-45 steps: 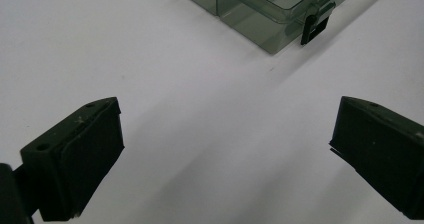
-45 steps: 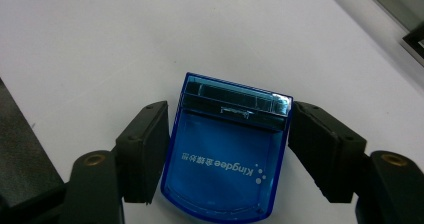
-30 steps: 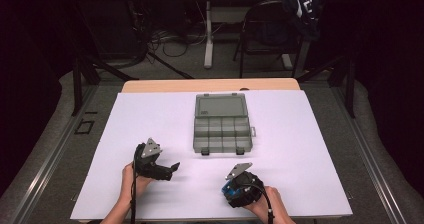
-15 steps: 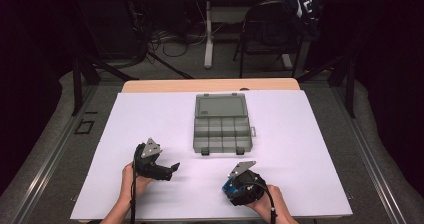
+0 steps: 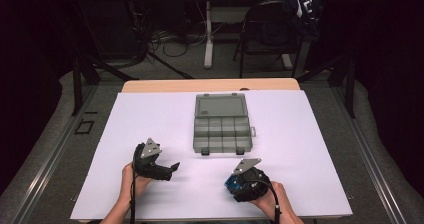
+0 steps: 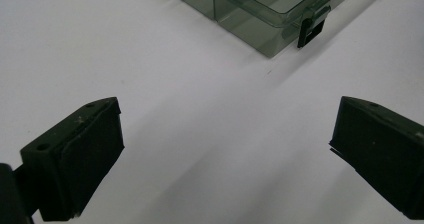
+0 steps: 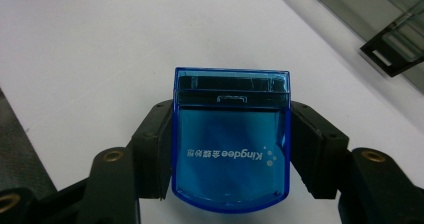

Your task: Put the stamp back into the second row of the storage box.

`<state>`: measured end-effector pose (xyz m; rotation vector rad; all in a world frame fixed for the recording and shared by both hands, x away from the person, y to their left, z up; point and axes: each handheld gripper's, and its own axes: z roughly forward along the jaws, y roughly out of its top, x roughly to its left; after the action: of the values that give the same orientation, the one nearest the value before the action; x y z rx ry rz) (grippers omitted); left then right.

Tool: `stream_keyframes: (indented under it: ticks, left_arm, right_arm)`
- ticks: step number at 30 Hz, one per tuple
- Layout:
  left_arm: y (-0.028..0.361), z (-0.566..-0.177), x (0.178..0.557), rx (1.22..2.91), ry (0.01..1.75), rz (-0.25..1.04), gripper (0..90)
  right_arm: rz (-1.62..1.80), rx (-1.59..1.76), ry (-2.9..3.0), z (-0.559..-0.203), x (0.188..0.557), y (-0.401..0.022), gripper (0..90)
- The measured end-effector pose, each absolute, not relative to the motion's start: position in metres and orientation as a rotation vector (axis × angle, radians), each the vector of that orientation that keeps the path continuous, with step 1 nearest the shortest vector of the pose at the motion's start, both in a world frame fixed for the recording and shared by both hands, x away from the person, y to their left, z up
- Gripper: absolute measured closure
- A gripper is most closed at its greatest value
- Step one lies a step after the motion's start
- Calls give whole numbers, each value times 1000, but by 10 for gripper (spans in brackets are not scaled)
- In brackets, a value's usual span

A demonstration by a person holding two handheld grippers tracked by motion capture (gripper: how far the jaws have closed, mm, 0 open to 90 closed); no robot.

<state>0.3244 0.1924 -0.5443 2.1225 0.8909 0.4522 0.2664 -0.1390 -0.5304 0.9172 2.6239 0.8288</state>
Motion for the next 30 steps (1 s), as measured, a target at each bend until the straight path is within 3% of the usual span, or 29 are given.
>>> stream_keyframes:
  ticks: [30]
  left_arm:
    - [194, -545, 325, 2118, 891, 464, 0]
  right_arm:
    - [859, 803, 2603, -522, 284, -151, 407]
